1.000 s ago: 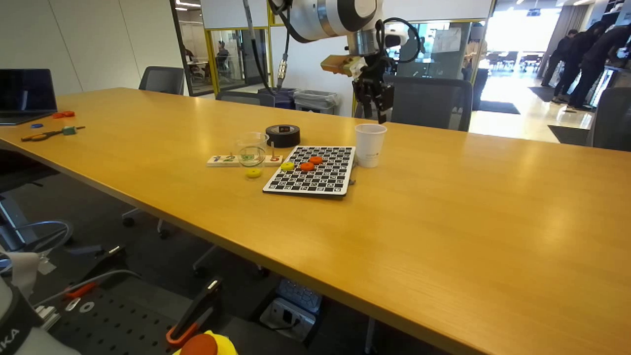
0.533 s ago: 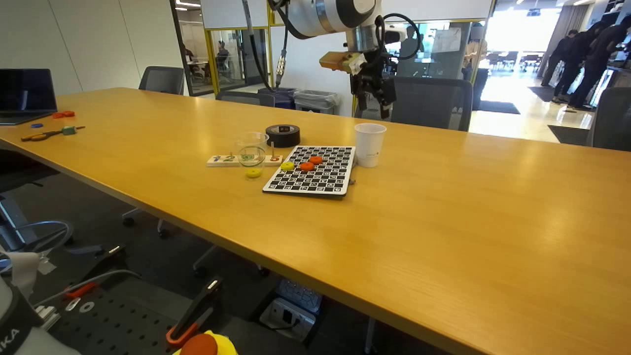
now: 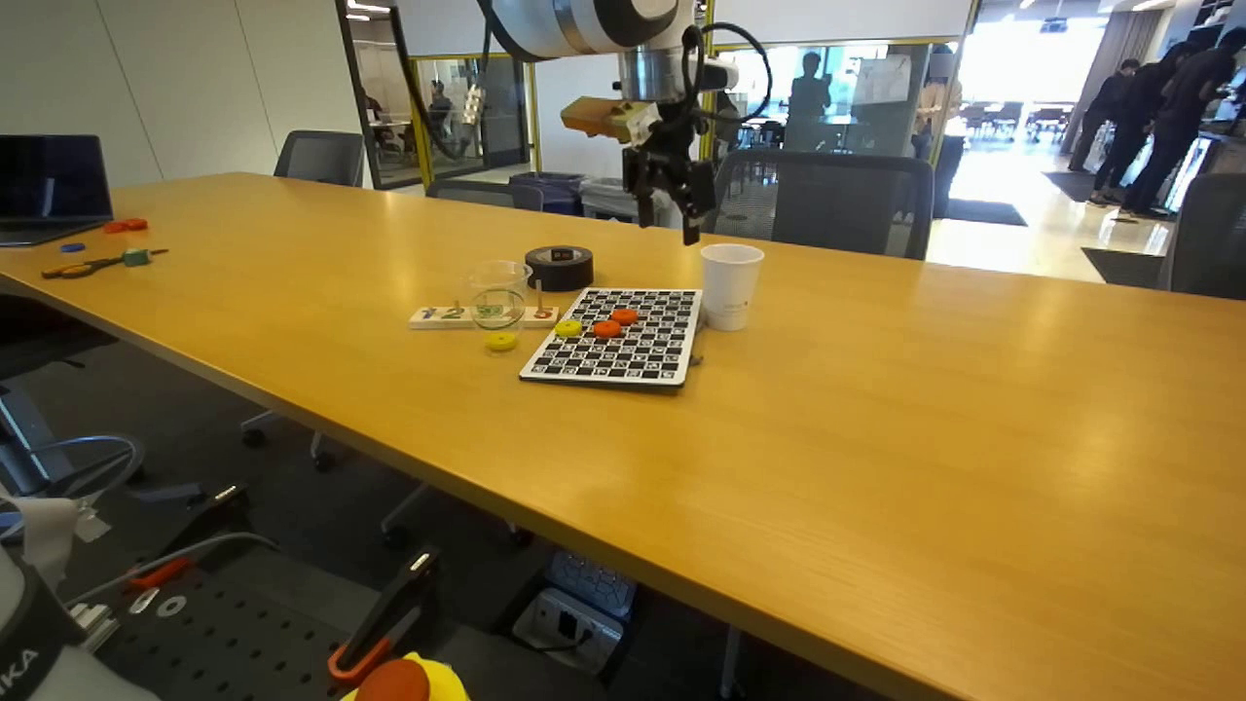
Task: Put an orange block in the white cup then a yellow block in the clear cup, then put two orange blocks in the white cup then a yellow block in the clear cup and lastly the orange block in the white cup
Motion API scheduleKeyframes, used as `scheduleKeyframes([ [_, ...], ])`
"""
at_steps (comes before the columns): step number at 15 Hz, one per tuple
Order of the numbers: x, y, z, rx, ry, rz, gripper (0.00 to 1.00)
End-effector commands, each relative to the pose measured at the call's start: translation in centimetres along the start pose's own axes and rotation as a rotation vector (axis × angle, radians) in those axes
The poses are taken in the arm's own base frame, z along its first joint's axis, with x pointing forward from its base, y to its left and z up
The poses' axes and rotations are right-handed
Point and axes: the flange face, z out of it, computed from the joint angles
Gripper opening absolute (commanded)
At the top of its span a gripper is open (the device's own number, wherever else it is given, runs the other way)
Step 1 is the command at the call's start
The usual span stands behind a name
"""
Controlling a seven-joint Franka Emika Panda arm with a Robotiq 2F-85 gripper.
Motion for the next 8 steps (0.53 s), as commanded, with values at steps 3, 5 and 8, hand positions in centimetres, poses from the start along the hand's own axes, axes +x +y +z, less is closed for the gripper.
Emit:
scheduleKeyframes([
  [3,-5.3,-1.3,2.8,0.050,-0.089,-0.024,1.00],
  [5,-5.9,-1.5,4.5,0.046,-0.130,-0.021,1.00],
  [8,-6.3,-1.8,6.3,0.043,-0.169,-0.015,1.00],
])
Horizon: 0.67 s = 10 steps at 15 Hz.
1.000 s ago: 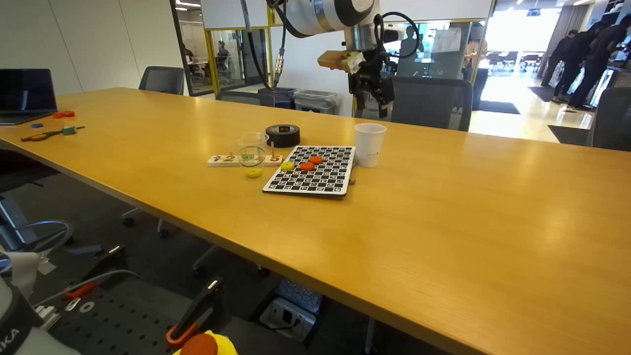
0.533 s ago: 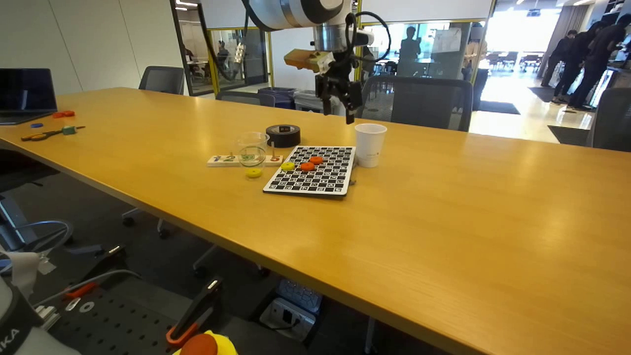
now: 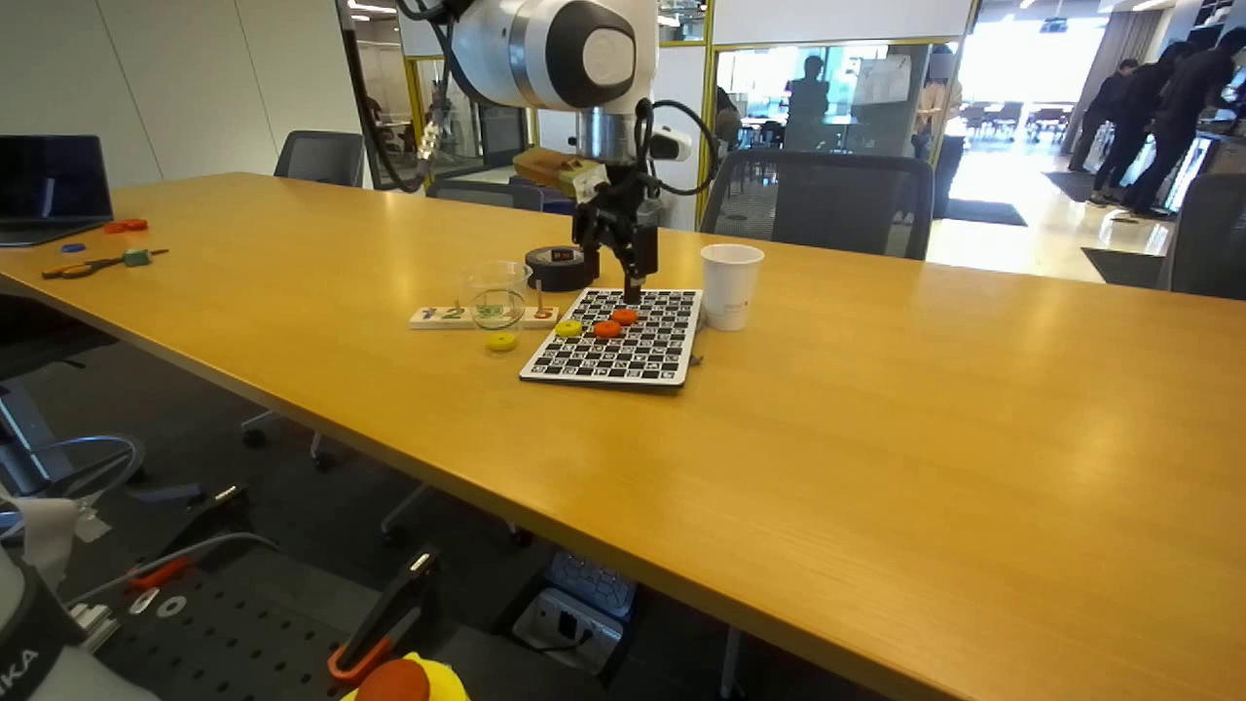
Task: Put an orange block in the white cup then a yellow block in the clear cup, then put two orange blocks in the white cup then a yellow block in the clear cup and lastly the orange block in the white cup
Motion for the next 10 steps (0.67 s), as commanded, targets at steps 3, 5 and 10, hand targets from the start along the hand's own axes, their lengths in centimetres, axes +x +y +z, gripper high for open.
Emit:
scheduleKeyframes([
  [3,-0.1,-0.7,2.3,0.020,-0.042,0.012,1.00],
  [5,-0.1,-0.8,3.2,0.014,-0.059,0.014,1.00],
  [10,-0.2,-1.0,4.3,0.003,-0.070,0.030,1.00],
])
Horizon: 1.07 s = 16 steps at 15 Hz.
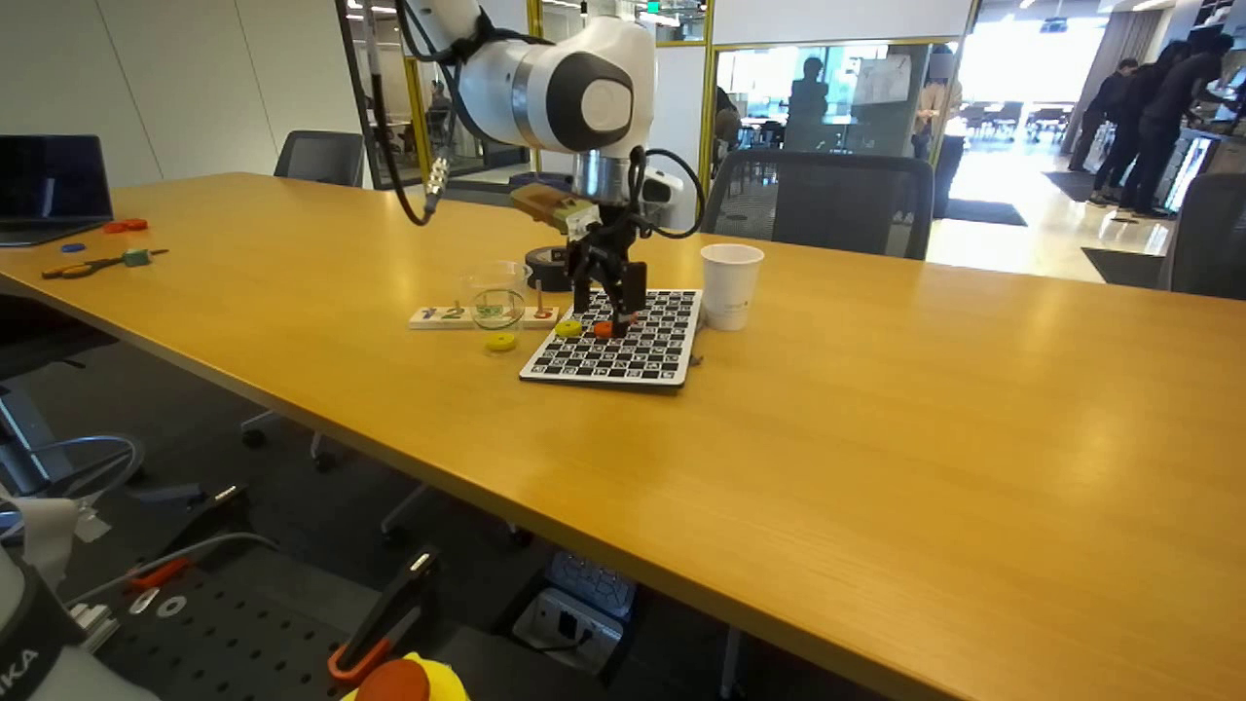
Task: Put an orange block in the white cup then a yellow block in the clear cup, then put two orange blocks in the white cup then a yellow block in the clear cup and lastly the orange block in the white cup
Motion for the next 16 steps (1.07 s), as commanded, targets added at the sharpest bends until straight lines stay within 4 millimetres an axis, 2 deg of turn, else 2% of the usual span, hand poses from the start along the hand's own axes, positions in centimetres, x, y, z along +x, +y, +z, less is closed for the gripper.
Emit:
scheduleKeyframes([
  [1,0.31,-0.78,-0.13,0.015,0.003,0.018,1.00],
  [16,0.68,-1.53,0.37,-0.011,0.047,0.130,1.00],
])
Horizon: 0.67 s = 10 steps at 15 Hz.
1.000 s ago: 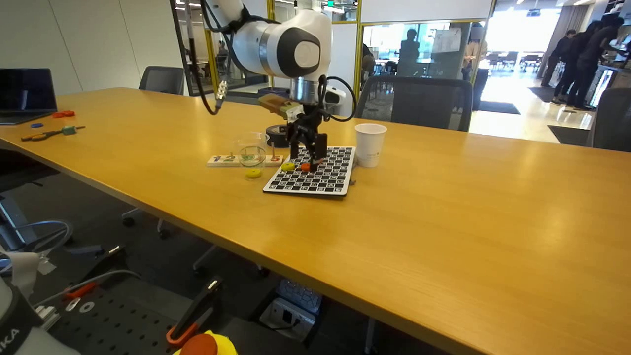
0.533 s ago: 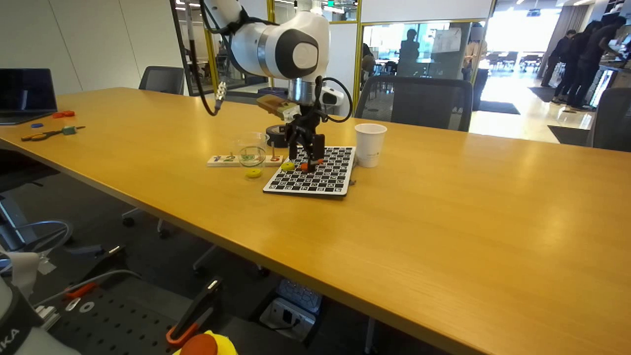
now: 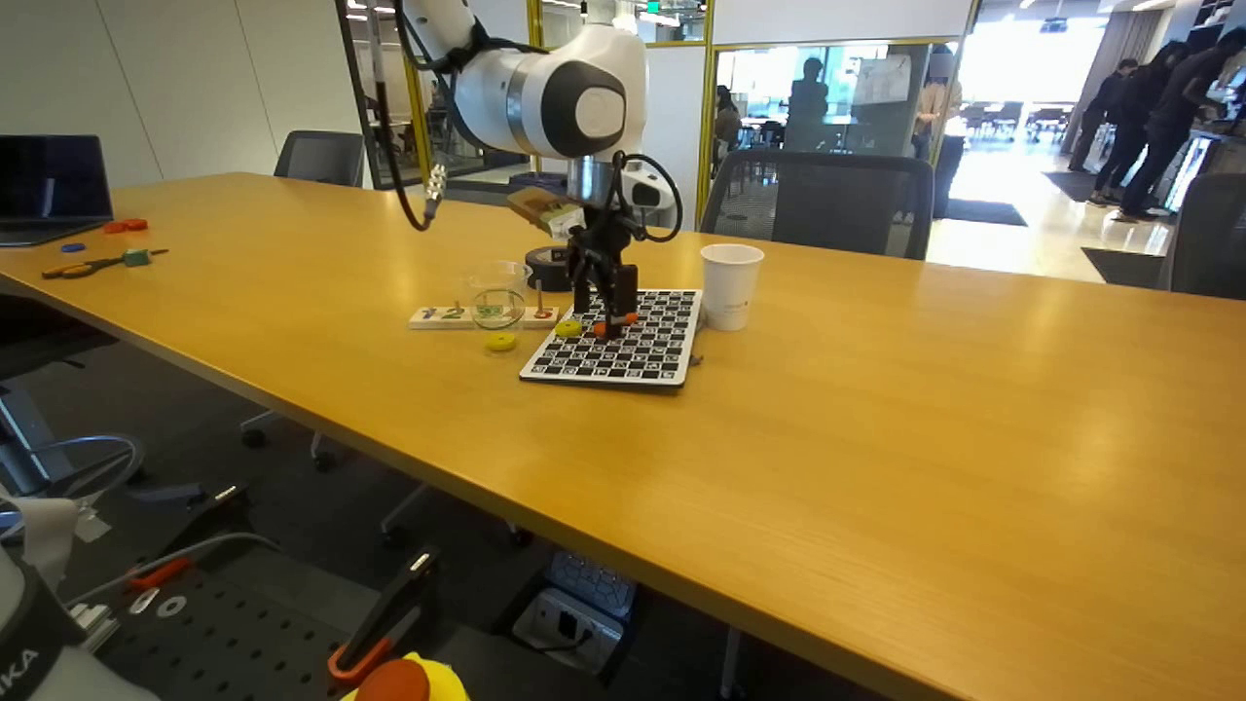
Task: Put an orange block in the white cup then a yellow block in the clear cup, then put two orange blocks in the white cup then a yellow block in the clear cup and lastly the orange block in the white cup
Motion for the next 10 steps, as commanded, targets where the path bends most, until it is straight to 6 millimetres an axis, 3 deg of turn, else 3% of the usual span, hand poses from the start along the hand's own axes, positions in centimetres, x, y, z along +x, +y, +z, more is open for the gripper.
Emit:
scheduleKeyframes([
  [1,0.65,-0.46,-0.11,-0.008,0.035,0.040,1.00],
  [10,0.94,-0.02,0.18,-0.026,0.054,0.091,1.00],
])
